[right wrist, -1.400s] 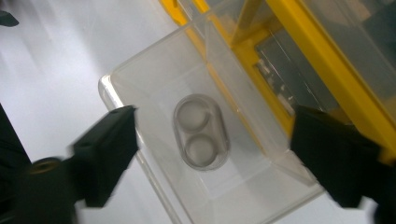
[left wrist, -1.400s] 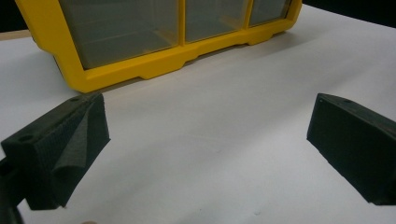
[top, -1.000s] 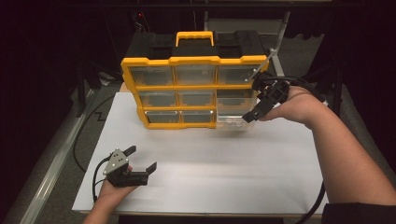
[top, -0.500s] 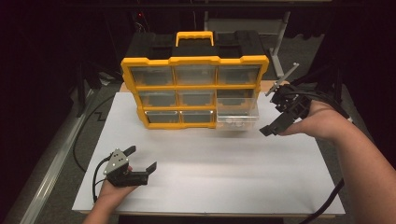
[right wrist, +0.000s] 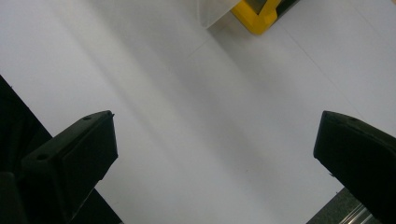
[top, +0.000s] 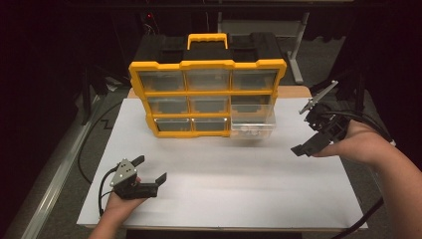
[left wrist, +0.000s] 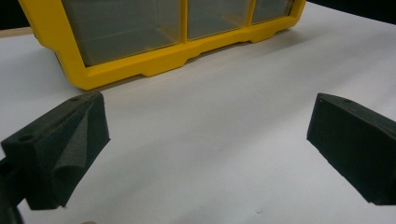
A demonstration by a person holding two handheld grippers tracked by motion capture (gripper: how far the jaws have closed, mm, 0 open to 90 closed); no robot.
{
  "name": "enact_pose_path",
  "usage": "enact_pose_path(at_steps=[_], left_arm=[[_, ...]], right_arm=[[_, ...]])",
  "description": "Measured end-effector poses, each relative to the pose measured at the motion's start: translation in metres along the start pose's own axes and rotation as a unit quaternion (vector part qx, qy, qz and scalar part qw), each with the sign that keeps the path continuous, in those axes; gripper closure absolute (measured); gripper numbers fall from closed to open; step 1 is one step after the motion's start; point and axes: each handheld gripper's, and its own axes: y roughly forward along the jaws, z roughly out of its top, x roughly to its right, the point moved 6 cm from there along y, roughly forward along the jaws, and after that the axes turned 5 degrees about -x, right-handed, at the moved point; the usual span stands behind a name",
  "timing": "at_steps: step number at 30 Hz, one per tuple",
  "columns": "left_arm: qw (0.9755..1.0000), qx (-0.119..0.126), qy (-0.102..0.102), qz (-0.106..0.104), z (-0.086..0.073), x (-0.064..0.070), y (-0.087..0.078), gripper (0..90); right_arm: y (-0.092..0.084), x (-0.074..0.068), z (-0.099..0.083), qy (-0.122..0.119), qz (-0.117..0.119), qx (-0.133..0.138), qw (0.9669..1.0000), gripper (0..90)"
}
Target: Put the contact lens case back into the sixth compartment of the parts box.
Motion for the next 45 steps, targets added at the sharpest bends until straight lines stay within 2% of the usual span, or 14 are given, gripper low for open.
enact_pose_path(at_steps=[7,12,18,34,45], left_arm=[[1.0000,0.000,0.000,0.001,0.000,0.000,0.000,0.3],[1.0000,0.000,0.000,0.000,0.000,0.000,0.000,0.3],[1.0000,-0.001,0.002,0.000,0.000,-0.001,-0.001,0.3],[1.0000,0.000,0.000,-0.001,0.000,-0.001,-0.001,0.3],[1.0000,0.000,0.000,-0.001,0.000,-0.001,-0.001,0.3]], right_arm=[[0.007,-0.004,-0.003,-0.002,0.000,-0.003,1.0000,0.1],[0.023,-0.009,-0.004,-0.010,0.000,-0.012,0.9999,0.1],[0.045,-0.015,-0.006,-0.020,0.004,-0.021,0.9996,0.1],[0.112,-0.027,-0.016,-0.009,0.013,-0.055,0.9983,0.1],[0.155,-0.038,-0.023,-0.007,0.021,-0.056,0.9982,0.1]])
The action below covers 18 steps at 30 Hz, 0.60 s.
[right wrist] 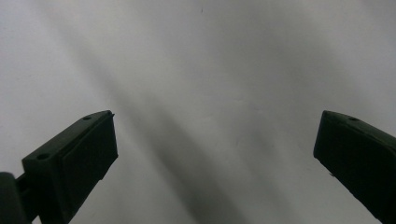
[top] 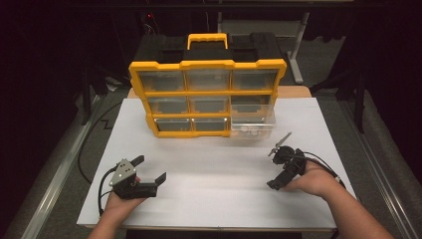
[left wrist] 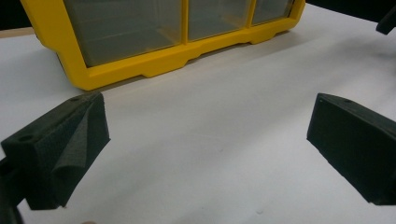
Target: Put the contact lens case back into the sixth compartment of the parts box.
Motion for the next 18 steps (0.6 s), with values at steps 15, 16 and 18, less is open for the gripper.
enact_pose_path(at_steps=[15,16,18], left_arm=[[0.9999,0.003,-0.009,-0.003,0.0010,-0.0010,-0.0008,0.3],[0.9999,0.003,-0.009,-0.004,0.0011,-0.0009,-0.0009,0.3],[1.0000,0.002,-0.009,-0.003,0.0010,-0.0007,-0.0010,0.3]], right_arm=[[0.0074,-0.0028,0.0007,0.037,-0.017,0.149,0.9879,0.1],[0.0066,-0.0035,0.0017,0.034,-0.024,0.170,0.9846,0.1],[0.0062,-0.0057,0.0035,0.043,-0.018,0.198,0.9791,0.1]])
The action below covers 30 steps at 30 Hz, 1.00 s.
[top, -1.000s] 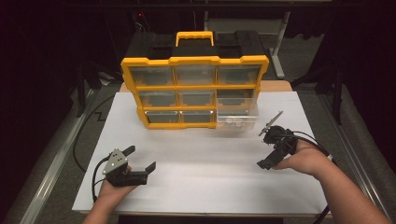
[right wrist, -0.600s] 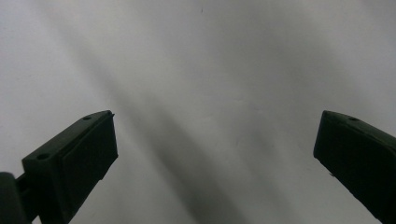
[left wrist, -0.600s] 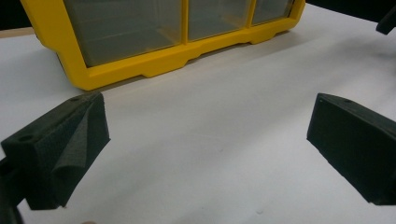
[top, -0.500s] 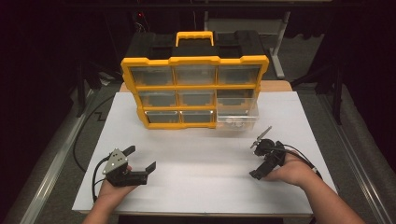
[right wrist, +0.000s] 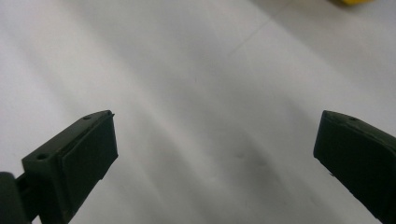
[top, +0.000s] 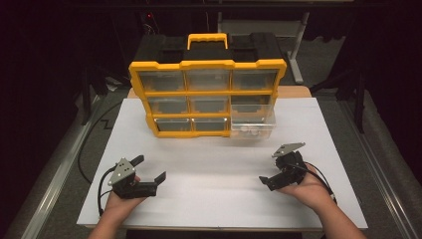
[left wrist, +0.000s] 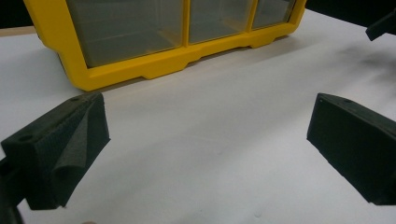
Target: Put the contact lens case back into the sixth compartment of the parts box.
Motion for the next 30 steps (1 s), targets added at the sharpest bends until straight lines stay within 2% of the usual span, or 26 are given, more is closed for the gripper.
enact_pose_path(at_steps=[4,7,8,11,12,19,22,23,24,26,27,28,30], left_arm=[[1.0000,0.004,-0.005,0.001,0.001,0.000,0.000,0.3],[0.9999,0.006,-0.009,0.001,0.001,-0.001,0.000,0.4],[0.9999,0.006,-0.010,0.001,0.001,-0.001,0.000,0.4],[0.9999,0.007,-0.012,0.000,0.001,-0.001,0.000,0.4],[0.9999,0.006,-0.011,0.000,0.001,-0.001,0.000,0.4],[0.9999,0.005,-0.010,-0.001,0.001,-0.001,0.000,0.4],[0.9999,0.006,-0.012,0.001,0.001,-0.002,0.000,0.4],[0.9999,0.007,-0.012,0.002,0.001,-0.002,0.000,0.4],[0.9999,0.006,-0.011,0.004,0.001,-0.003,0.000,0.4],[0.9999,0.003,-0.011,0.007,0.000,-0.003,0.001,0.4],[0.9999,0.002,-0.012,0.010,0.000,-0.002,0.002,0.4],[0.9999,0.002,-0.012,0.012,0.000,-0.002,0.003,0.4],[0.9998,-0.003,-0.013,0.017,-0.001,-0.003,0.003,0.4]], right_arm=[[0.000,-0.003,0.003,0.013,-0.006,0.052,0.9986,0.1],[0.000,-0.007,0.006,0.018,-0.008,0.098,0.9950,0.1],[-0.001,-0.009,0.007,0.021,-0.011,0.118,0.9927,0.1],[0.000,-0.011,0.007,0.035,-0.007,0.145,0.9889,0.1],[0.000,-0.012,0.007,0.041,-0.006,0.162,0.9860,0.1],[-0.008,-0.018,0.002,0.062,0.005,0.229,0.9714,0.1],[-0.016,-0.015,-0.005,0.076,-0.005,0.257,0.9635,0.1],[-0.021,-0.013,-0.009,0.083,-0.015,0.267,0.9600,0.1],[-0.023,-0.011,-0.012,0.088,-0.022,0.272,0.9581,0.1],[-0.027,-0.007,-0.019,0.095,-0.038,0.274,0.9562,0.1],[-0.027,-0.006,-0.021,0.093,-0.039,0.274,0.9564,0.1],[-0.026,-0.005,-0.024,0.097,-0.037,0.265,0.9587,0.1],[-0.024,-0.004,-0.026,0.100,-0.040,0.262,0.9590,0.1]])
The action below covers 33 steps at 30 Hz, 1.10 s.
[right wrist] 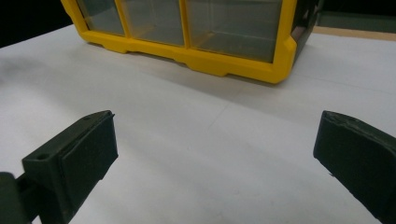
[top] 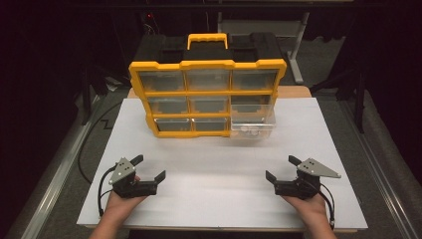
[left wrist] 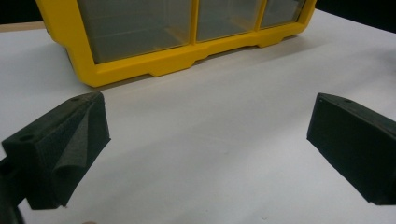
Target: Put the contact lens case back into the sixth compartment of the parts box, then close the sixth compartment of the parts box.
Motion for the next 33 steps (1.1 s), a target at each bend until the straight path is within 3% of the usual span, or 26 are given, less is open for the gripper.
enact_pose_path(at_steps=[3,7,19,33], left_arm=[[1.0000,-0.002,0.000,0.003,-0.0002,-0.0010,0.0015,0.4],[1.0000,-0.001,0.004,0.002,0.0002,-0.0002,0.0012,0.4],[1.0000,0.001,0.004,0.002,-0.0001,0.0027,0.0014,0.4],[1.0000,0.007,-0.001,0.003,0.0008,0.0003,0.0013,0.4]], right_arm=[[0.0014,0.0009,0.0009,-0.011,-0.005,0.000,0.9999,0.1],[0.0010,0.0018,0.0019,-0.002,-0.009,0.003,1.0000,0.1],[-0.0009,-0.0056,-0.0022,-0.022,-0.012,-0.012,0.9996,0.1],[-0.0016,-0.0035,-0.0054,-0.019,-0.019,-0.016,0.9995,3.2]])
